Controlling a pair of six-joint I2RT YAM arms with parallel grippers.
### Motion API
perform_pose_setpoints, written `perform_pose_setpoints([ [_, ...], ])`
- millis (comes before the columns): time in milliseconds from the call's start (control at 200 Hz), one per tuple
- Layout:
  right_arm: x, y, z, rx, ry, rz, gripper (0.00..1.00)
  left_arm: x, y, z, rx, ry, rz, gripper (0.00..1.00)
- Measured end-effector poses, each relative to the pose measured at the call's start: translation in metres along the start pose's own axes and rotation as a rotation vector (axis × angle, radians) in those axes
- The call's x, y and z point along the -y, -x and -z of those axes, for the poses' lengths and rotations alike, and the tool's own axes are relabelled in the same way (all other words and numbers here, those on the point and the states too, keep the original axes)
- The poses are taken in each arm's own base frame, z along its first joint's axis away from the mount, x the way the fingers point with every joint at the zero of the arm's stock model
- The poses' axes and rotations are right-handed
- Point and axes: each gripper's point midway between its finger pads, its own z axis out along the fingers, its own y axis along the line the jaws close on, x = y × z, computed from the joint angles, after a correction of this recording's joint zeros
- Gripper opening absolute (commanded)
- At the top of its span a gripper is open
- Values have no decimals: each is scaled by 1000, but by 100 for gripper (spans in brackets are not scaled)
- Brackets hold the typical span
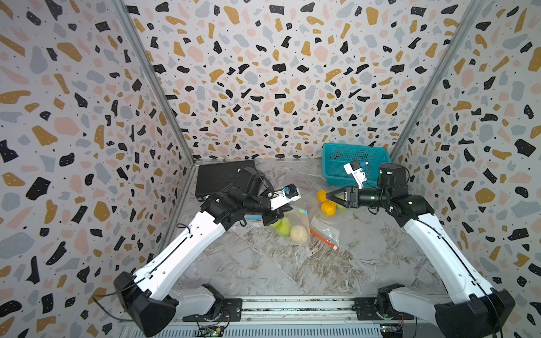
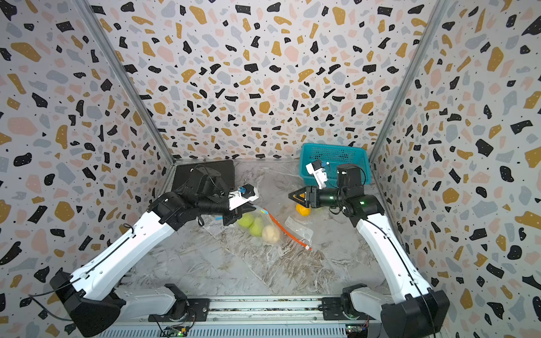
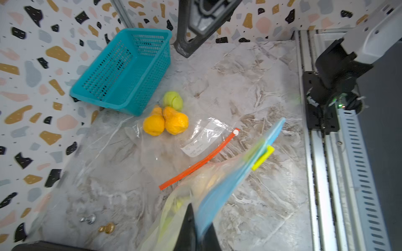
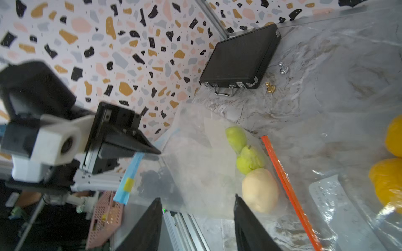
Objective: Open the zip-top bag and take out the pear
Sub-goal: Pick up the zipper food storage bag at the center of the board.
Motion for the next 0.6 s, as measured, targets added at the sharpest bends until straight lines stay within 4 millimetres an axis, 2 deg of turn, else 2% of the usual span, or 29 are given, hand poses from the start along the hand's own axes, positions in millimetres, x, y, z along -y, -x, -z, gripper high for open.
perform_pose_setpoints([
  [140, -26, -33, 7, -31, 21, 200, 55, 6, -2, -8, -24, -81, 49, 0],
  [240, -35, -47, 2, -59, 46, 269, 55, 8, -6, -11, -39, -111, 74, 0],
  [461, -33, -74, -32, -174, 69, 300, 55, 12, -9, -12, -62, -140, 108, 0],
  [601, -27, -76, -45, -190, 42, 316, 52, 14, -9, -12, -63, -147, 117, 0],
])
